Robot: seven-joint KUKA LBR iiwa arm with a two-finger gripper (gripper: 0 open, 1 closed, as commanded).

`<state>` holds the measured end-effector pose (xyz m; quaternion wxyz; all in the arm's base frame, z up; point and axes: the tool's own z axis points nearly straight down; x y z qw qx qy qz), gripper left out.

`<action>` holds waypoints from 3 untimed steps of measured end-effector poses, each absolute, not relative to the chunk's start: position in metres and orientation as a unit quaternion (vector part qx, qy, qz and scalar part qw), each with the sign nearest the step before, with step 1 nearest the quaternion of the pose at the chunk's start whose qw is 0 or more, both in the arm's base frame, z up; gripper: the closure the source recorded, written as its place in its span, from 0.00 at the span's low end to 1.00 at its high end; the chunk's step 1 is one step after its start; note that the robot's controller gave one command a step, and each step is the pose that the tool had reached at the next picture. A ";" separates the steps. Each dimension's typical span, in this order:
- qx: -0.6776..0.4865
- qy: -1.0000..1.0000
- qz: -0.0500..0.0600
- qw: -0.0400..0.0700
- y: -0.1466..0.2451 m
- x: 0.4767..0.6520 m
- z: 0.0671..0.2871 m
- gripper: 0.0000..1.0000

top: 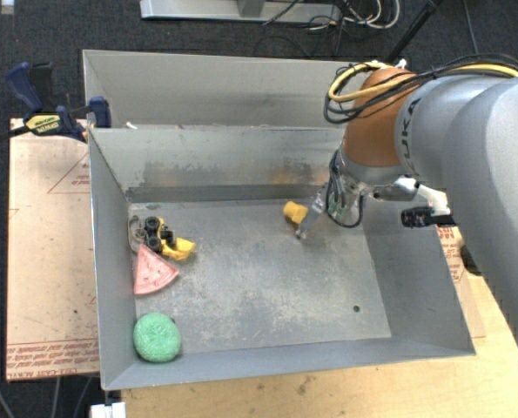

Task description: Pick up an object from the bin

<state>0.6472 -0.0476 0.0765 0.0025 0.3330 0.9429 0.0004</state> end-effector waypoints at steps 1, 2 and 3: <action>0.333 0.943 0.000 -0.001 -0.047 0.646 0.092 1.00; 0.333 0.943 0.001 0.002 -0.048 0.648 0.104 1.00; 0.332 0.943 0.000 0.000 -0.047 0.646 0.115 1.00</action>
Offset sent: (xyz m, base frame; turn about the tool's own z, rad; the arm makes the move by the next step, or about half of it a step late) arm 0.0000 -0.0001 0.0100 0.0000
